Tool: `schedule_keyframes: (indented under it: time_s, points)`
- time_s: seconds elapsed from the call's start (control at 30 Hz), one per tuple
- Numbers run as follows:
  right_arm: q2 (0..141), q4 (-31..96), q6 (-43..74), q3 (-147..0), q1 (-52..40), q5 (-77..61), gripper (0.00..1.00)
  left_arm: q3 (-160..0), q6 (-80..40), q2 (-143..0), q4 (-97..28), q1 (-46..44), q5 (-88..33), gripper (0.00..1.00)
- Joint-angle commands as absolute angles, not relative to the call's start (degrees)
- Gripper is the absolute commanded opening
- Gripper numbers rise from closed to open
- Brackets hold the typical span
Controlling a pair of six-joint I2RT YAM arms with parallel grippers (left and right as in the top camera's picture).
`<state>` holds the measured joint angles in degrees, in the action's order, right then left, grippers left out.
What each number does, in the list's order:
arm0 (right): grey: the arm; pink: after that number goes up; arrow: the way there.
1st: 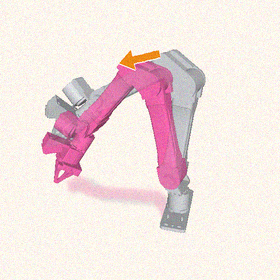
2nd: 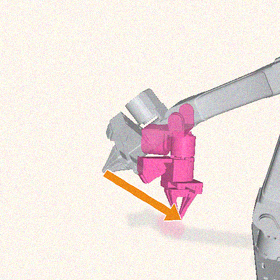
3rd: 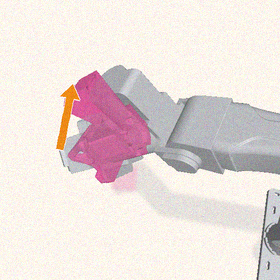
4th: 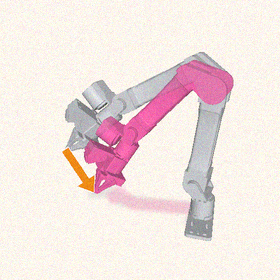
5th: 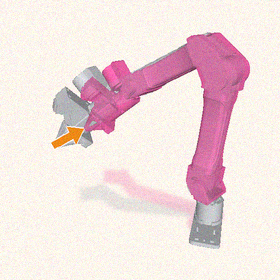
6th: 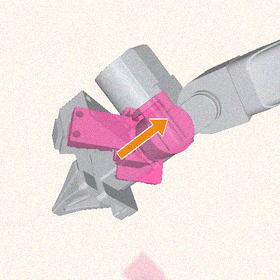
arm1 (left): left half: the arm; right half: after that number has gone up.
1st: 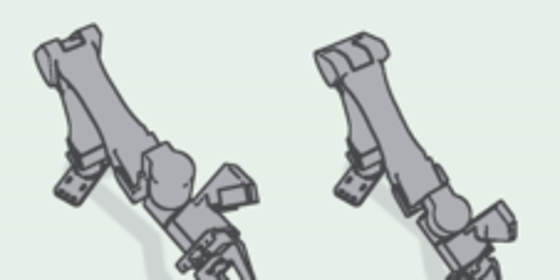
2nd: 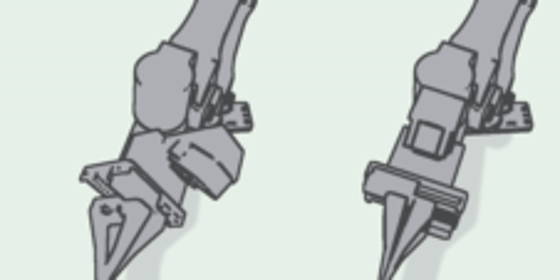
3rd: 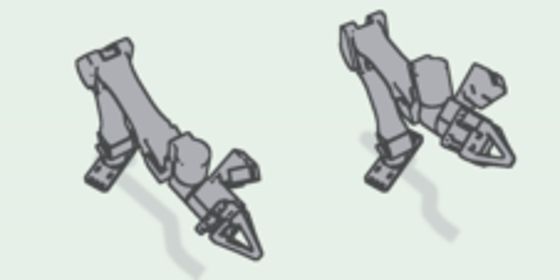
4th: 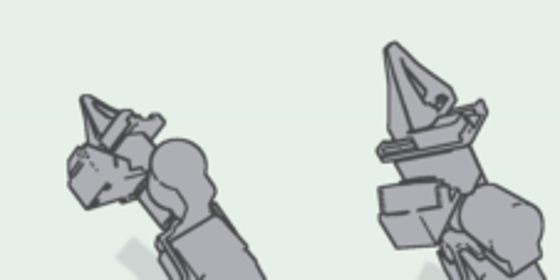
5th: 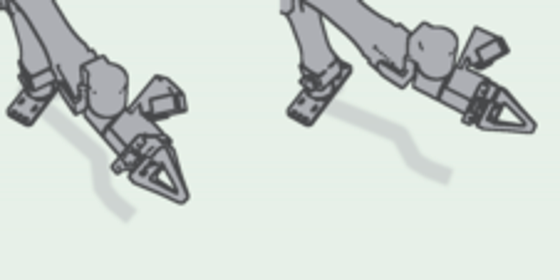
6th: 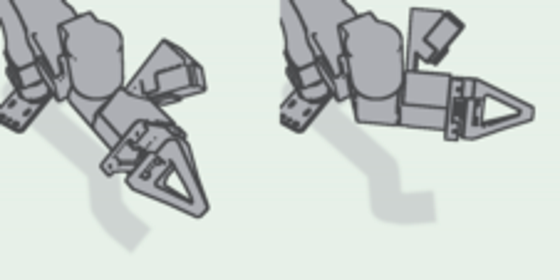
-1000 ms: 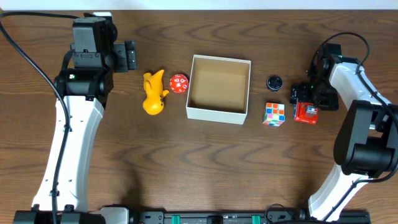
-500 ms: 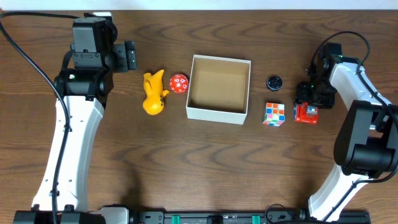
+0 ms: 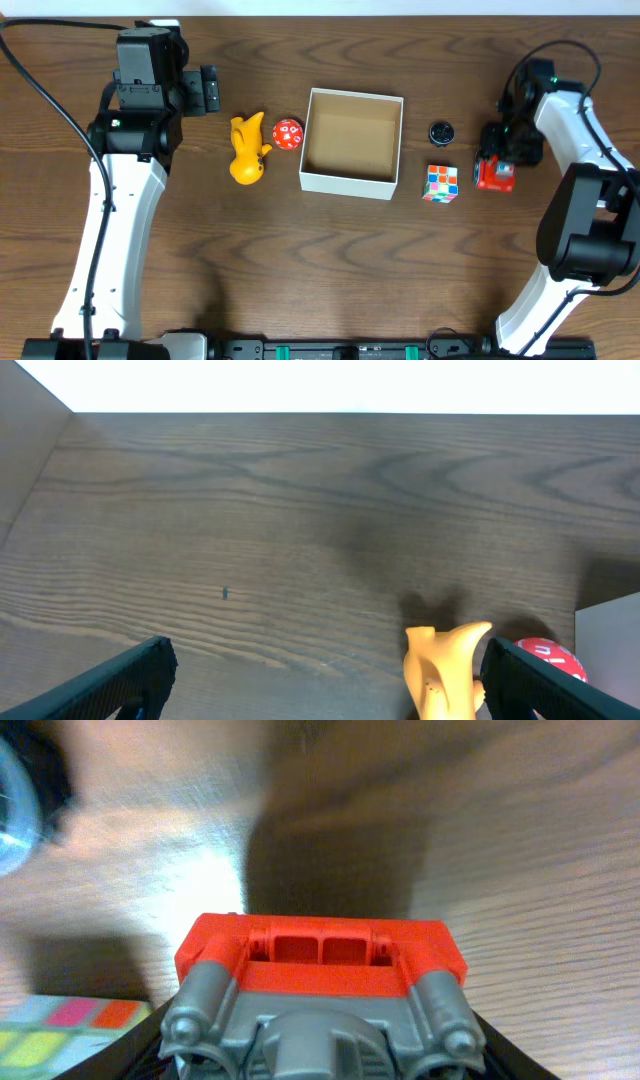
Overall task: Pack container
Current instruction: 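Lift the red toy robot and carry it over the white box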
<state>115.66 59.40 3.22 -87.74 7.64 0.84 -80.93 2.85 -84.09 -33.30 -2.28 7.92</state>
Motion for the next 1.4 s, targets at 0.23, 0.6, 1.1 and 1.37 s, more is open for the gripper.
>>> schedule_keyframes:
  time_s: [0.23, 0.6, 1.1, 1.37]
  points:
    - [113.47, 61.98, 3.31, -105.19, 0.82, -2.02, 0.48, -82.00, 3.18, -83.74, -33.39, -2.00, 8.58, 0.98]
    - [113.47, 56.42, 3.31, -114.39, -12.08, -8.88, 0.44, -82.00, 3.18, -83.74, -33.39, -2.00, 8.58, 0.98]
    - [113.49, 49.25, -11.46, -114.63, -25.39, -2.52, 0.46, -82.00, 3.18, -83.74, -33.39, -2.00, 8.58, 0.98]
    - [113.54, 55.64, -23.42, -114.61, -25.82, -1.91, 0.44, -82.00, 3.18, -83.74, -33.39, -2.00, 8.58, 0.98]
